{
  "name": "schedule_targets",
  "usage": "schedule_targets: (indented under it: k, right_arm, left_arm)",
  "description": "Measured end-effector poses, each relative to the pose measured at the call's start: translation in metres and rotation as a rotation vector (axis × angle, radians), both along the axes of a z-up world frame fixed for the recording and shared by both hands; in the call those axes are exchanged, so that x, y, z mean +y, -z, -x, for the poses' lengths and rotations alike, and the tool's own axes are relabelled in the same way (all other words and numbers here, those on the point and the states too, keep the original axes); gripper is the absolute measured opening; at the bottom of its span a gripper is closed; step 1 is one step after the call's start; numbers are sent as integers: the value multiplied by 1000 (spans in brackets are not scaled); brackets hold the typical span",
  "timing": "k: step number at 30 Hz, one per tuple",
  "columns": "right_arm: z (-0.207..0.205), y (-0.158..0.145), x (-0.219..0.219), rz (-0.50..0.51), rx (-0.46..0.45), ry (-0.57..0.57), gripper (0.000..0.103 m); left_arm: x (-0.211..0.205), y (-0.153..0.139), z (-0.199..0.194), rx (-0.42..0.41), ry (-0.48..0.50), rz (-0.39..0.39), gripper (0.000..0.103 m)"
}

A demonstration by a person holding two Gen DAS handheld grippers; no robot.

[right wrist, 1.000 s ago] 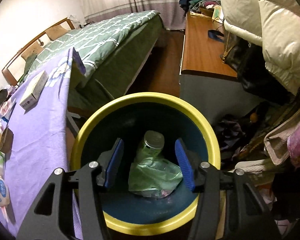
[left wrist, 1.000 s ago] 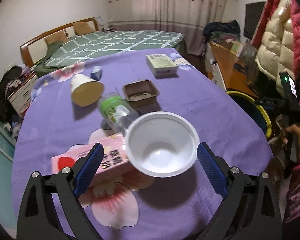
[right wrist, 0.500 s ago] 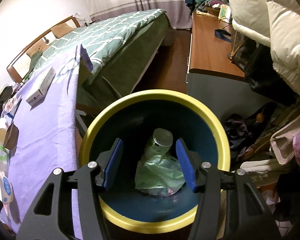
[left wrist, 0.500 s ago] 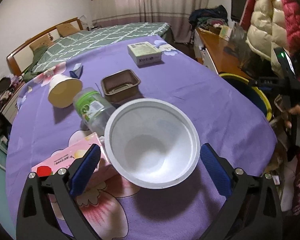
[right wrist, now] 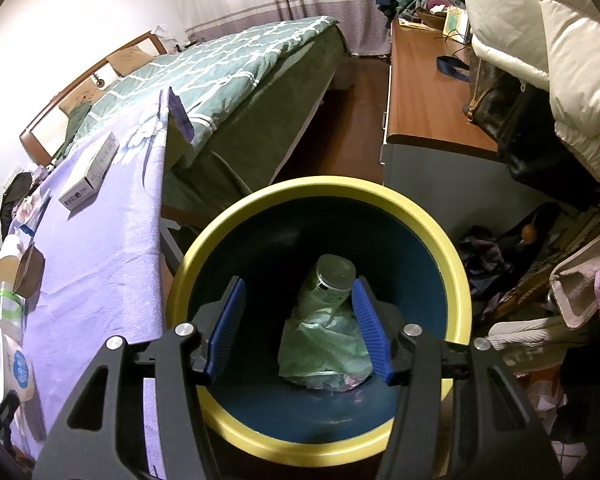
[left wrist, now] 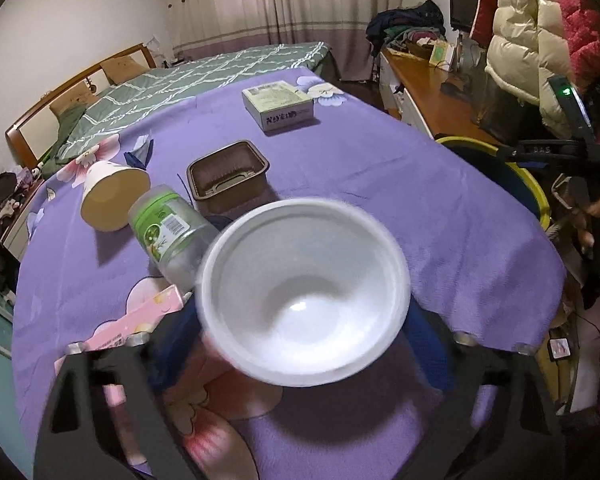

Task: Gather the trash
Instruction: 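Grasp the white plastic bowl by its rim with the left gripper, then carry the white bowl into the yellow bin and open the left gripper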

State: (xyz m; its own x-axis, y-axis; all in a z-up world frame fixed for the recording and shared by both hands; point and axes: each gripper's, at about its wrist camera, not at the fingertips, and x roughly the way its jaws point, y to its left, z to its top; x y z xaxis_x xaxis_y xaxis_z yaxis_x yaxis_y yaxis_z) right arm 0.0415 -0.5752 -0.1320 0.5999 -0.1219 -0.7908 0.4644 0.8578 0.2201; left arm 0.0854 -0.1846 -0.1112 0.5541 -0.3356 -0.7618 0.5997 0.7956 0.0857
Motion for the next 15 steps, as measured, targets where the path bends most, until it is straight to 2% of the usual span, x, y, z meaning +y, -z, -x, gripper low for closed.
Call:
schedule_targets:
  k: [8, 15]
  right_arm:
    - [14, -5, -7, -8, -29, 12, 53]
    - [39, -9, -19, 13, -43, 46, 53]
  left_arm:
    - [-26, -14, -2, -20, 46, 25, 85]
    - [-102, -32, -5, -23, 178, 44, 85]
